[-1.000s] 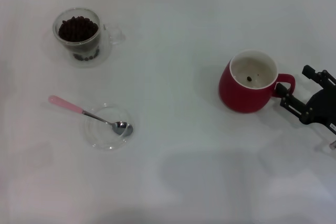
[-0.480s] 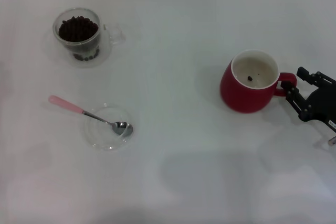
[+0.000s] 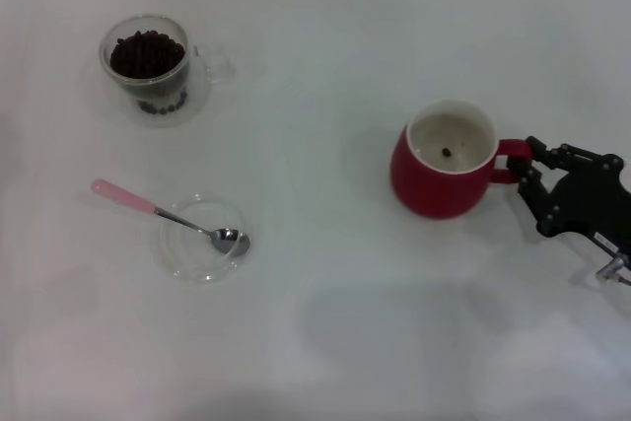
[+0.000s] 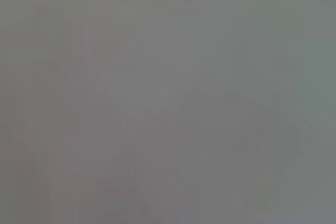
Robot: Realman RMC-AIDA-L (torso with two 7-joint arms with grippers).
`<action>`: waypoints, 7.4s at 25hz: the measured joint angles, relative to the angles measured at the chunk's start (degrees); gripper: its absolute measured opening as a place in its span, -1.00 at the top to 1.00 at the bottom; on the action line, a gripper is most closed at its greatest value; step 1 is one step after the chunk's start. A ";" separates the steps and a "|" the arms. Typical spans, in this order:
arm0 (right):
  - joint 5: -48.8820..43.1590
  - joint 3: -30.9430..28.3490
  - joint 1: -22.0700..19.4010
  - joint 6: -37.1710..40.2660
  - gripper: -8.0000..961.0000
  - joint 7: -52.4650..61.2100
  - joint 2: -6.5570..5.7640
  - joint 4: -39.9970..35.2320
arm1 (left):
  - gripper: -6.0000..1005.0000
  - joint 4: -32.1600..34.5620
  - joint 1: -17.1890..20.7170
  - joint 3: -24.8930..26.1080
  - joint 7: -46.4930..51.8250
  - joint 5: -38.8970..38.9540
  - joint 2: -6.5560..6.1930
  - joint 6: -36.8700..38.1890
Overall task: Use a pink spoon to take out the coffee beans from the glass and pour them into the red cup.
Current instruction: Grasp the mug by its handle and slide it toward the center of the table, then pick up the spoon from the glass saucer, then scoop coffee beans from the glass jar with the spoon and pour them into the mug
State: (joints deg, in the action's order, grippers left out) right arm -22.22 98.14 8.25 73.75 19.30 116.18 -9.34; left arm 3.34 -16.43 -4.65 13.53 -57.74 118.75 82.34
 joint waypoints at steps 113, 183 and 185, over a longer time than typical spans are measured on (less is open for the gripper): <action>0.51 -23.72 -4.38 38.16 -0.51 -1.63 -5.71 4.08 | -0.28 -14.77 -2.32 -35.88 58.90 -14.01 0.61 -4.03; -1.59 -19.87 -4.83 44.25 -0.49 -1.79 -0.72 6.20 | 0.72 24.35 -20.40 -35.86 100.43 -42.16 -13.33 -14.52; -1.62 -19.39 -4.78 44.28 -0.48 -1.72 -0.72 6.33 | 0.72 24.43 -20.94 -35.88 100.58 -43.01 -12.60 -15.76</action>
State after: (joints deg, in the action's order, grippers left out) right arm -23.84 78.75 3.47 118.03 17.58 115.46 -3.01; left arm 27.77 -37.37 -40.53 114.10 -100.75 106.15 66.58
